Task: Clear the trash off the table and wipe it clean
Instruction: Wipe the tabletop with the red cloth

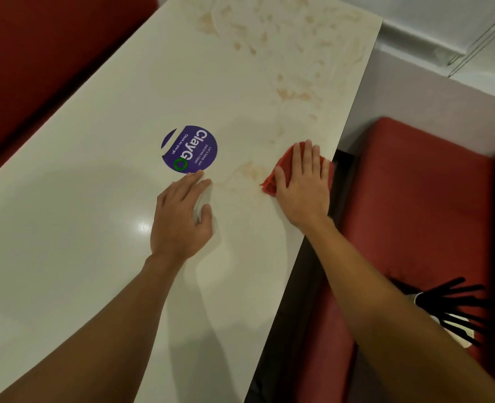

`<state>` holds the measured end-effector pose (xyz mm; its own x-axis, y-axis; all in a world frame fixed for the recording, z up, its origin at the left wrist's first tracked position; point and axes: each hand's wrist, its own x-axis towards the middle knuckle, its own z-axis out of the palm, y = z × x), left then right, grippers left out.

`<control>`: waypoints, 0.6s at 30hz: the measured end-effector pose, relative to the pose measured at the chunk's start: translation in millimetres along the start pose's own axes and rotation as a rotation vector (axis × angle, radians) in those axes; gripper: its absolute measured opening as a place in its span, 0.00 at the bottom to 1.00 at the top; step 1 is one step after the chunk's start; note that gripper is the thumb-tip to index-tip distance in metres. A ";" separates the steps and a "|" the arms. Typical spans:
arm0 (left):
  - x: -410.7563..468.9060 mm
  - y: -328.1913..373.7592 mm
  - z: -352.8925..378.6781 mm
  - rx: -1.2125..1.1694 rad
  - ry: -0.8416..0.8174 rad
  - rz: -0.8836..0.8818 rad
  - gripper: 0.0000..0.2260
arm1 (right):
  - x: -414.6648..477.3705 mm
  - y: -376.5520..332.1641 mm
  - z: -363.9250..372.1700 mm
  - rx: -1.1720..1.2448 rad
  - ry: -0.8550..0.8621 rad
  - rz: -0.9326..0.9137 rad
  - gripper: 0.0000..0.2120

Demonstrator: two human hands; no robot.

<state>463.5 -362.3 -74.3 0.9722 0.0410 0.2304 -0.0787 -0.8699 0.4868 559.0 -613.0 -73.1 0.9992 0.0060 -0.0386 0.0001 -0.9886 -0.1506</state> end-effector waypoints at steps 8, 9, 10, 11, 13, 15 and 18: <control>-1.0 0.1 -1.7 -0.042 -0.029 -0.041 0.25 | -112.8 -36.6 -2.6 -0.022 -0.081 -0.159 0.37; -0.6 -0.9 -1.3 -0.059 -0.024 -0.052 0.25 | -100.8 -37.0 -0.9 -0.027 -0.054 -0.127 0.37; -0.7 -2.1 -0.5 -0.082 -0.014 -0.059 0.25 | -85.6 -41.0 1.0 -0.028 -0.022 -0.073 0.36; -1.1 -2.9 0.4 -0.102 -0.002 -0.061 0.26 | -69.7 -49.2 3.5 -0.018 -0.007 -0.009 0.37; -1.9 -3.8 1.4 -0.129 0.014 -0.061 0.26 | -50.4 -73.5 9.1 -0.016 -0.008 0.044 0.37; -2.9 -4.5 -0.1 -0.111 0.033 -0.068 0.26 | -54.2 -87.5 12.0 -0.016 -0.020 -0.096 0.36; -4.9 -3.7 -3.1 -0.073 0.048 -0.070 0.26 | -86.4 -61.4 8.1 -0.042 -0.052 -0.356 0.35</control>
<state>458.4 -357.8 -74.6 0.9645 0.1254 0.2326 -0.0283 -0.8261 0.5628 472.4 -551.6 -68.6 0.9329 0.3578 -0.0412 0.3506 -0.9284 -0.1235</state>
